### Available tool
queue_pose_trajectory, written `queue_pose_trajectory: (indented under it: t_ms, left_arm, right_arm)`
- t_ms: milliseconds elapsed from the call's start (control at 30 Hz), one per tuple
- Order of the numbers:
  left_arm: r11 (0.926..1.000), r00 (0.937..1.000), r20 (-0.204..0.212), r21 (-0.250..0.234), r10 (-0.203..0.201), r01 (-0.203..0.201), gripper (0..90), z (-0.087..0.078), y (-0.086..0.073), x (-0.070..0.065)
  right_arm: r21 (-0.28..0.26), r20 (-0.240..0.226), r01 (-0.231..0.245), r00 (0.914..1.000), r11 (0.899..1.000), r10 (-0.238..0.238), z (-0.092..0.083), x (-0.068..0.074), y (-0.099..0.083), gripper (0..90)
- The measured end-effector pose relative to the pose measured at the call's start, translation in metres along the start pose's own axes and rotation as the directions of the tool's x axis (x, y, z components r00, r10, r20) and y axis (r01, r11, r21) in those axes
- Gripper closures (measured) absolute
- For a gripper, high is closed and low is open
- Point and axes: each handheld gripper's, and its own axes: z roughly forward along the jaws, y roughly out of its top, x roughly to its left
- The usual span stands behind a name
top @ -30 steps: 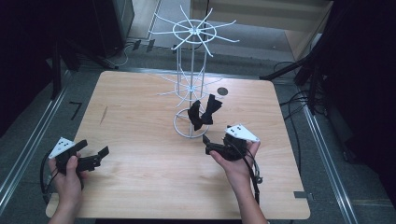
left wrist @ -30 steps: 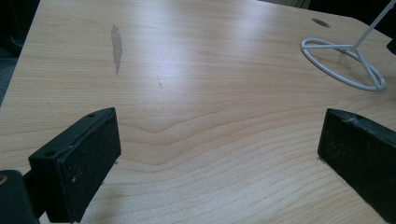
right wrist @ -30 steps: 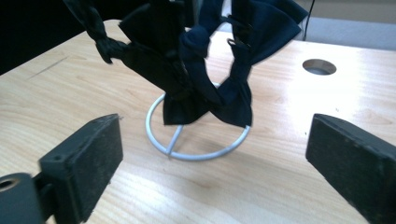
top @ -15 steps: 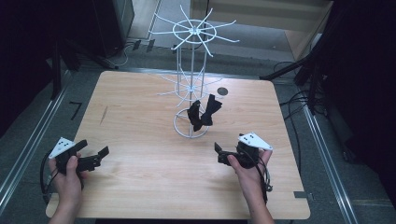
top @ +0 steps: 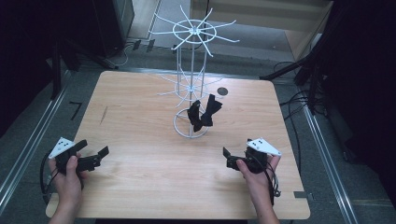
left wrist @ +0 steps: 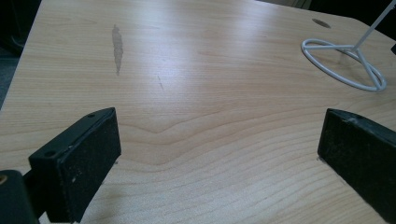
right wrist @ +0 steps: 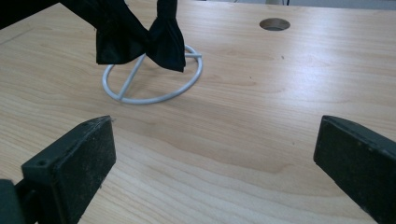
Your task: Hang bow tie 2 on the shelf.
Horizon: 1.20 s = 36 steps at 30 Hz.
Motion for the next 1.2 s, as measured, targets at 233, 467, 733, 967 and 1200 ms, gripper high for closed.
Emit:
queue_pose_trajectory:
  t_ms: [233,467,733,967,1200]
  left_arm:
    - [1.0,1.0,0.0,0.0,-0.002,0.002,0.0,0.0,0.0,0.0]
    - [1.0,1.0,-0.001,0.0,0.0,0.0,0.0,0.0,0.0,0.0]
    - [1.0,1.0,-0.001,0.0,0.0,0.0,0.0,0.0,0.0,0.0]
    - [1.0,1.0,-0.001,0.001,0.0,0.0,0.0,0.0,0.0,0.0]
    - [1.0,1.0,-0.002,0.001,0.001,-0.001,0.0,0.0,0.0,0.0]
  right_arm:
    - [-0.003,0.018,-0.002,0.9998,1.0,0.002,-0.008,-0.013,-0.008,0.0]
    - [0.0,0.031,-0.016,0.9994,1.0,0.016,-0.015,-0.026,-0.018,0.0]
    - [-0.006,0.058,-0.025,0.998,1.0,0.026,-0.025,-0.043,-0.028,0.0]
    - [0.0,0.078,-0.04,0.9961,0.999,0.04,-0.033,-0.055,-0.036,0.0]
    - [0.007,0.101,-0.061,0.993,0.998,0.06,-0.042,-0.069,-0.044,0.0]
